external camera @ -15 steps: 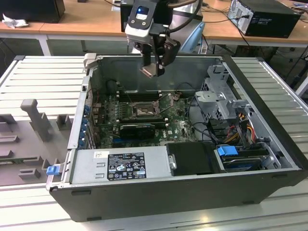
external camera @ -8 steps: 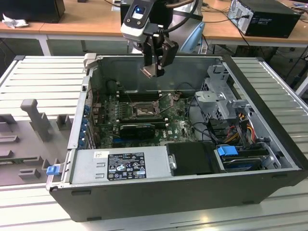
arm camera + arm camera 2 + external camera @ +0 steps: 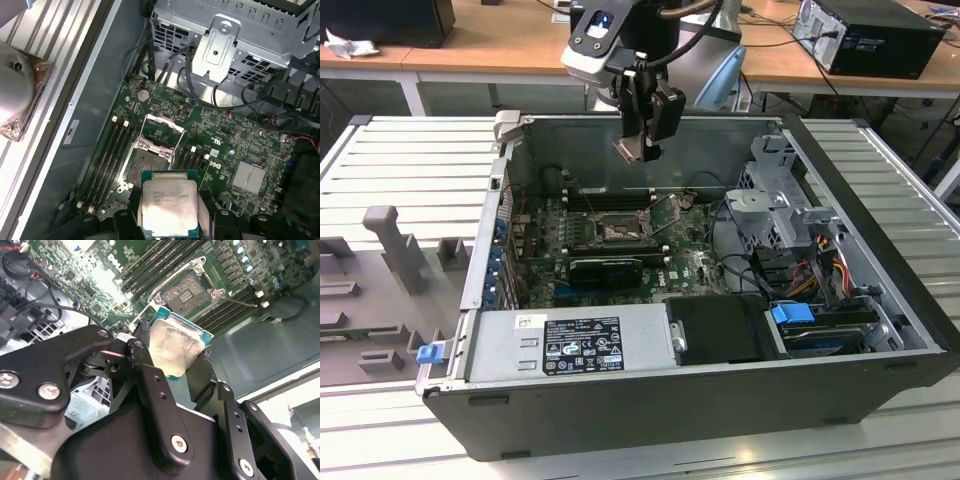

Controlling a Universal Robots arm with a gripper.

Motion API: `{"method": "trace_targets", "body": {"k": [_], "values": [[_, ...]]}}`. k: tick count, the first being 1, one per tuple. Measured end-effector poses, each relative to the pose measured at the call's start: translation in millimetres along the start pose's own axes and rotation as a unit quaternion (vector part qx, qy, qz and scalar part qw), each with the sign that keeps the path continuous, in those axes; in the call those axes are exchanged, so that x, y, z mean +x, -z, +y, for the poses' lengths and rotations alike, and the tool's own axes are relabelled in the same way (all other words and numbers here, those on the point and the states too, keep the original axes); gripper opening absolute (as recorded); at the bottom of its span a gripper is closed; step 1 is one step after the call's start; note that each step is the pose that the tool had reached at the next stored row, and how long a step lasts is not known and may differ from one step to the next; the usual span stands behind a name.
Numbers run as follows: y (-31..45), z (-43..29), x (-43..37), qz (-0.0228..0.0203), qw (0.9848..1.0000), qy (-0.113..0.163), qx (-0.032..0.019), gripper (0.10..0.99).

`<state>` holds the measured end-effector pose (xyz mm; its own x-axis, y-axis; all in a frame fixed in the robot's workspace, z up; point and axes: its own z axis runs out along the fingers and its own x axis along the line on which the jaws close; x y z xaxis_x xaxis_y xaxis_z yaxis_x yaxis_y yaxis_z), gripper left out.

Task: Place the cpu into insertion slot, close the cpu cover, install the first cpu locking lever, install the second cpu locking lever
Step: 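Place the cpu into insertion slot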

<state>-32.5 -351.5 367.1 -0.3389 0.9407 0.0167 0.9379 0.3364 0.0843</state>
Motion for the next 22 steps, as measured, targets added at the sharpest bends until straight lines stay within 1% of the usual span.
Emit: {"method": "trace_targets", "body": {"k": [3,7,11,13,14,15,17,20,22], "values": [[-0.5,-0.1,0.0,-0.0029,0.9994,-0.035,-0.0006,0.529],[-0.8,-0.1,0.0,-0.0052,0.9981,-0.061,-0.0010,0.529],[-1.2,-0.1,0.0,-0.0076,0.9959,-0.090,-0.0015,0.529],[-1.7,-0.1,0.0,-0.0099,0.9931,-0.117,-0.0020,0.529],[-2.5,-0.2,0.1,-0.0111,0.9913,-0.131,-0.0021,0.529],[-4.3,0.1,1.3,-0.0114,0.9908,-0.135,-0.0016,0.529],[-8.9,0.6,3.6,-0.0112,0.9906,-0.137,0.0001,0.529],[-12.6,0.8,5.0,-0.0100,0.9904,-0.138,0.0056,0.529],[-14.1,0.7,5.2,-0.0095,0.9900,-0.140,0.0097,0.529]]}}
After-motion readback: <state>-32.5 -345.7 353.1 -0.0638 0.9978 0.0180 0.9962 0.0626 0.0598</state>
